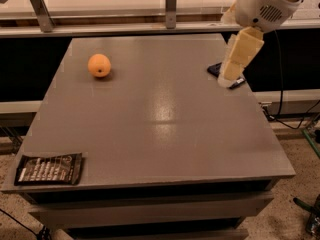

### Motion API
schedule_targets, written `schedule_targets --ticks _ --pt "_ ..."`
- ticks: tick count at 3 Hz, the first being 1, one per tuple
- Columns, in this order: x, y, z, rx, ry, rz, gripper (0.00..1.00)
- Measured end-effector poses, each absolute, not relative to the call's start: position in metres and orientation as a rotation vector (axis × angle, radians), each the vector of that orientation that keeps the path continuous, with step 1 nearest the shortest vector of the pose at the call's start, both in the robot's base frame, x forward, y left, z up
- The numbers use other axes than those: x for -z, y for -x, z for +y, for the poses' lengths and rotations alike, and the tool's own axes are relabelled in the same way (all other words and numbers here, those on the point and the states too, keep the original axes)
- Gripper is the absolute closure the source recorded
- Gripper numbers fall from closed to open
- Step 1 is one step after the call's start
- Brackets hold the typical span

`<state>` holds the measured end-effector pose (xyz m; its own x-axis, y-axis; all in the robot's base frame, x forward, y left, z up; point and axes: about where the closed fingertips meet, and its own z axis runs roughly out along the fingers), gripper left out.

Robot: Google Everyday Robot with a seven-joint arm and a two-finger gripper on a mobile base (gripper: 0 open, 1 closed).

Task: Move orange near rxbar chocolate

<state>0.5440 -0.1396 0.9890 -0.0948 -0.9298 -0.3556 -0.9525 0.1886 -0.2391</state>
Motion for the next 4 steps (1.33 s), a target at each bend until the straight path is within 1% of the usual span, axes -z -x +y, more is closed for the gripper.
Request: schedule_targets --ticks 1,2,4 --pt "-1.0 -0.586 -0.074 -0.255 1.756 1.861 0.0" --pt "-1.002 -0.61 0.013 -0.411 1.76 1.676 0.0" --pt "-0.997 -0.613 0.017 -0.403 1.751 1.647 0.0"
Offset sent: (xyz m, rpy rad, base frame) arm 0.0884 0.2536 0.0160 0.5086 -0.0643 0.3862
